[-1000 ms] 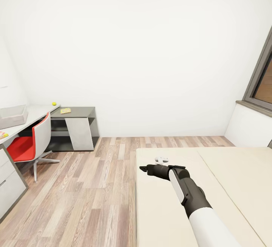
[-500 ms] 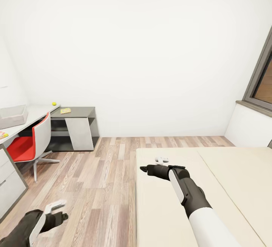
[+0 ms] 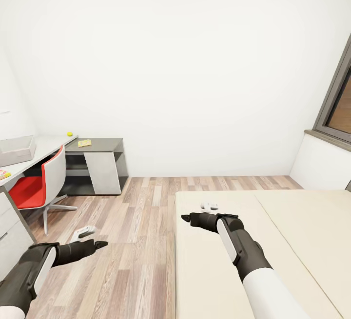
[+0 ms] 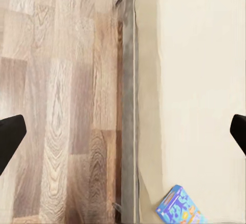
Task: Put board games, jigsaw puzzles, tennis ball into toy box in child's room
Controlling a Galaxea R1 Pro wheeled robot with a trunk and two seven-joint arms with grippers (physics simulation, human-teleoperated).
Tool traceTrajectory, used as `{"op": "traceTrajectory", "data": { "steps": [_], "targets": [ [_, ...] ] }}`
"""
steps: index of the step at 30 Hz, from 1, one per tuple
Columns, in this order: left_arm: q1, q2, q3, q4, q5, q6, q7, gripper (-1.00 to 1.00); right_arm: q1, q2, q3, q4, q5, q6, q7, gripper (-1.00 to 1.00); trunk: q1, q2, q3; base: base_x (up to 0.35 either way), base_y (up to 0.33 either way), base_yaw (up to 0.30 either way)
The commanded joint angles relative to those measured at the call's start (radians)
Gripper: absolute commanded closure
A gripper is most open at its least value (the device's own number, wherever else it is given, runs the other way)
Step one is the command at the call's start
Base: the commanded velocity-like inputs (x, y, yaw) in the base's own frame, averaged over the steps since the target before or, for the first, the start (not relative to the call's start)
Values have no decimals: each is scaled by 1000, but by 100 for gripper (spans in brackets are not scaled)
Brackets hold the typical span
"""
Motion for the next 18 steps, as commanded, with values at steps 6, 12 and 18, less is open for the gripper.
{"op": "traceTrajectory", "data": {
  "steps": [6, 12, 18],
  "targets": [
    [-1, 23, 2, -10, 7, 10, -31, -100, -1, -1, 0, -6, -9, 6, 3, -100, 1, -2, -2, 0, 0, 0],
    [-1, 33, 3, -17, 11, 10, -39, -100, -1, 0, -3, -10, -18, 9, 6, -100, 1, -2, -2, 0, 0, 0],
    [-1, 33, -1, -21, 15, 12, -41, -100, -1, 5, -2, -10, -26, 7, 10, -100, 1, -2, -2, 0, 0, 0]
  ]
}}
